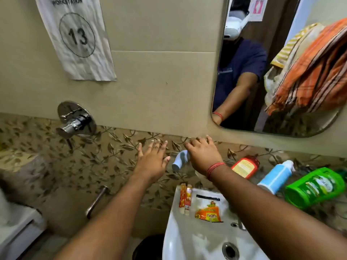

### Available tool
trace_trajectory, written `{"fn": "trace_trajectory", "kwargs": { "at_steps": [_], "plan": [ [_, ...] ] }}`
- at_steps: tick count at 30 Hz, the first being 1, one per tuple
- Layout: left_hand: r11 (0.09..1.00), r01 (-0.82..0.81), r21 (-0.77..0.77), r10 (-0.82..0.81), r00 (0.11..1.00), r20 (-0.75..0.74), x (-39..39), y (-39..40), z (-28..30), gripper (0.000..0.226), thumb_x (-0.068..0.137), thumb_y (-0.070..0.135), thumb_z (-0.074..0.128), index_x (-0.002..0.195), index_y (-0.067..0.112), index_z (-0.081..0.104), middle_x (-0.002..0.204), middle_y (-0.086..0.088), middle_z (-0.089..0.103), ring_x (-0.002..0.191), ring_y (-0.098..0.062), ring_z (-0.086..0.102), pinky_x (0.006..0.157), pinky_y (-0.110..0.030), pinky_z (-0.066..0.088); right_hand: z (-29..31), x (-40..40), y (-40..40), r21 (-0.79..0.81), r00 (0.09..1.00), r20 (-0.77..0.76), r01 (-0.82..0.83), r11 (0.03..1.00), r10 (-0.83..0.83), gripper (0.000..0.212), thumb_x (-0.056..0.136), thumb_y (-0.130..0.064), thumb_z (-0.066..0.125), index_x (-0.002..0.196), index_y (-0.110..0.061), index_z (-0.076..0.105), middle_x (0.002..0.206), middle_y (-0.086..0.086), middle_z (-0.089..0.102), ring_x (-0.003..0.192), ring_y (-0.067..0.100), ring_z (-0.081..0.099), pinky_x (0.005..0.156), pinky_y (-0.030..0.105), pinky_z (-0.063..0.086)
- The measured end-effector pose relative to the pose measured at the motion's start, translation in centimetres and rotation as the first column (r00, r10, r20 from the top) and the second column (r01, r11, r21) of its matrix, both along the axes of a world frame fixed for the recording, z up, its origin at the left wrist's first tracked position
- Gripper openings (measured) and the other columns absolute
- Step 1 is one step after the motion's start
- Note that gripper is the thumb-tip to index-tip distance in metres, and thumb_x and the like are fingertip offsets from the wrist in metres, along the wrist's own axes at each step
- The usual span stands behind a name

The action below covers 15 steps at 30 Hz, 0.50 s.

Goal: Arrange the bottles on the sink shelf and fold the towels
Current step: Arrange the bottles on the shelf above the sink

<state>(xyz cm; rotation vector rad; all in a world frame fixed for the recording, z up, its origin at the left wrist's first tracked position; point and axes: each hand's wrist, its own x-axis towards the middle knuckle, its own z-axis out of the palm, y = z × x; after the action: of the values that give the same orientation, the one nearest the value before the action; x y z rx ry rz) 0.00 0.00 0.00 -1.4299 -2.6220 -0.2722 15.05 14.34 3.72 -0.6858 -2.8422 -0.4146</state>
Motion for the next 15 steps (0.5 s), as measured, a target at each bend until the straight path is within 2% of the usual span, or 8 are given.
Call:
{"fn": "trace_trajectory", "kwargs": {
  "at_steps": [2, 4, 6, 8, 11, 13, 15],
  "plan": [
    [0.997, 0.075, 0.006, -0.074, 0.997, -0.034, -0.9, 0.4, -0.2, 0.056, 0.103, 0.051, 0.028, 0.149, 0.025, 0.042, 0.153, 0.0, 0.048, 0.148, -0.02, 0.033, 0.122, -0.061, 0.0, -0.1, -0.8, 0.1, -0.05, 0.999, -0.005, 0.039, 0.998, -0.04, 0.041, 0.087, -0.027, 0.059, 0.127, -0.025, 0.053, 0.121, 0.008, 0.065, 0.12, 0.032, 0.052, 0.11, 0.054, 0.032],
    [0.99, 0.13, 0.06, -0.127, 0.99, -0.054, -1.6, 1.1, -0.5, 0.047, 0.1, 0.051, 0.033, 0.126, 0.024, 0.063, 0.129, 0.002, 0.065, 0.131, -0.021, 0.05, 0.122, -0.058, 0.009, -0.2, -1.3, 0.1, -0.112, 0.992, -0.01, 0.12, 0.986, -0.122, 0.031, 0.09, -0.032, 0.055, 0.12, -0.024, 0.055, 0.111, 0.007, 0.07, 0.116, 0.032, 0.053, 0.106, 0.052, 0.034],
    [0.985, 0.142, 0.094, -0.145, 0.989, 0.017, -1.9, 2.2, -0.4, 0.043, 0.097, 0.052, 0.036, 0.112, 0.026, 0.068, 0.117, 0.002, 0.066, 0.12, -0.023, 0.054, 0.117, -0.053, 0.02, -0.3, -2.1, -0.3, -0.204, 0.983, -0.017, 0.178, 0.963, -0.185, 0.028, 0.094, -0.038, 0.051, 0.117, -0.023, 0.056, 0.106, 0.007, 0.07, 0.112, 0.032, 0.055, 0.099, 0.05, 0.037],
    [0.986, 0.142, 0.083, -0.152, 0.98, 0.13, -2.2, 3.3, -0.1, 0.041, 0.095, 0.051, 0.041, 0.113, 0.027, 0.069, 0.118, 0.0, 0.062, 0.118, -0.024, 0.052, 0.109, -0.049, 0.031, -0.3, -2.9, -0.8, -0.288, 0.972, -0.035, 0.215, 0.933, -0.234, 0.028, 0.096, -0.04, 0.051, 0.117, -0.023, 0.057, 0.104, 0.007, 0.069, 0.106, 0.03, 0.057, 0.094, 0.048, 0.042],
    [0.991, 0.136, 0.021, -0.136, 0.955, 0.264, -2.1, 4.7, 0.2, 0.037, 0.096, 0.047, 0.047, 0.118, 0.028, 0.069, 0.118, 0.0, 0.057, 0.117, -0.022, 0.049, 0.097, -0.045, 0.038, -0.5, -3.8, -1.1, -0.361, 0.958, -0.052, 0.246, 0.9, -0.282, 0.03, 0.094, -0.036, 0.057, 0.119, -0.019, 0.055, 0.103, 0.009, 0.067, 0.098, 0.029, 0.061, 0.089, 0.048, 0.051],
    [0.992, 0.115, 0.046, -0.124, 0.92, 0.372, -2.0, 5.3, 0.4, 0.031, 0.096, 0.041, 0.052, 0.116, 0.025, 0.07, 0.119, -0.002, 0.059, 0.113, -0.02, 0.054, 0.088, -0.037, 0.044, -0.5, -4.1, -1.0, -0.442, 0.945, -0.047, 0.272, 0.855, -0.325, 0.034, 0.094, -0.036, 0.058, 0.121, -0.017, 0.053, 0.105, 0.01, 0.067, 0.097, 0.029, 0.063, 0.087, 0.047, 0.054],
    [0.992, 0.082, 0.096, -0.121, 0.833, 0.539, -1.9, 5.8, 0.6, 0.022, 0.096, 0.034, 0.058, 0.106, 0.021, 0.072, 0.11, -0.003, 0.067, 0.09, -0.012, 0.062, 0.067, -0.027, 0.046, -0.4, -4.4, -0.8, -0.536, 0.929, -0.041, 0.289, 0.793, -0.367, 0.037, 0.094, -0.034, 0.061, 0.124, -0.015, 0.051, 0.11, 0.012, 0.067, 0.099, 0.029, 0.064, 0.087, 0.046, 0.055]
  ]
}}
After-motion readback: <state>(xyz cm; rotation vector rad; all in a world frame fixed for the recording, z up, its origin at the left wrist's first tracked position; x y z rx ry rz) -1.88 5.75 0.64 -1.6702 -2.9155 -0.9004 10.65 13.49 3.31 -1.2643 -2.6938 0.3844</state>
